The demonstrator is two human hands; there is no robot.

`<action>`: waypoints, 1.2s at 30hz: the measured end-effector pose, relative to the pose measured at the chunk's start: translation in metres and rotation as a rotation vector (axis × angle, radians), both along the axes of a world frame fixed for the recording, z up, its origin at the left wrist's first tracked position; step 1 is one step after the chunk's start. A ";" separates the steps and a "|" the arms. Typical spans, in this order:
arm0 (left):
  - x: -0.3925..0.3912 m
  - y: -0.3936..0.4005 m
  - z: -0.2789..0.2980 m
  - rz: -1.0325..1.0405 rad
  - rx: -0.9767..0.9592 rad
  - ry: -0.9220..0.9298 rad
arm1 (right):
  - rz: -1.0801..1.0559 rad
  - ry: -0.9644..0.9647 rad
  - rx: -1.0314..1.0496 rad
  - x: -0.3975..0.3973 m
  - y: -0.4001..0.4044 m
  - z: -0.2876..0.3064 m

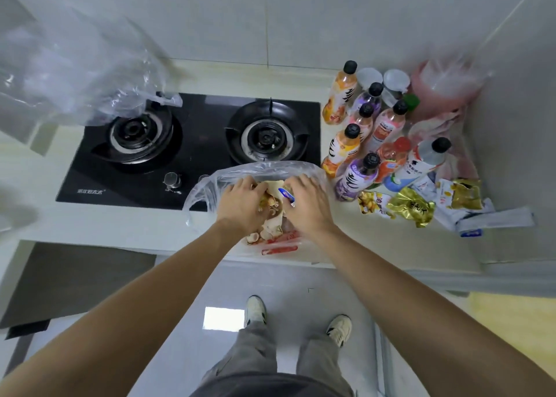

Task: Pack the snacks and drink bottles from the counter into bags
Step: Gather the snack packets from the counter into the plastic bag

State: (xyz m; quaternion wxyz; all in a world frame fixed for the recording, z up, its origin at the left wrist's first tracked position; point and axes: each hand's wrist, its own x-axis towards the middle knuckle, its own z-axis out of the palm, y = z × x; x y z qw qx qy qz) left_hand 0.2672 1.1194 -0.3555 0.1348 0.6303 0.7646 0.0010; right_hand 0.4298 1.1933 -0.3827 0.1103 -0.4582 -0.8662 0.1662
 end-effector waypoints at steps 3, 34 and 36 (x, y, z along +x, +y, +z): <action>0.000 0.004 0.002 -0.012 -0.018 0.003 | -0.043 -0.057 0.001 -0.004 0.003 -0.003; 0.250 0.110 -0.051 -0.375 -0.069 -0.165 | -0.310 -0.135 -0.062 0.257 0.065 -0.038; 0.257 0.119 -0.061 -0.355 -0.093 -0.151 | -0.282 -0.164 -0.062 0.261 0.069 -0.044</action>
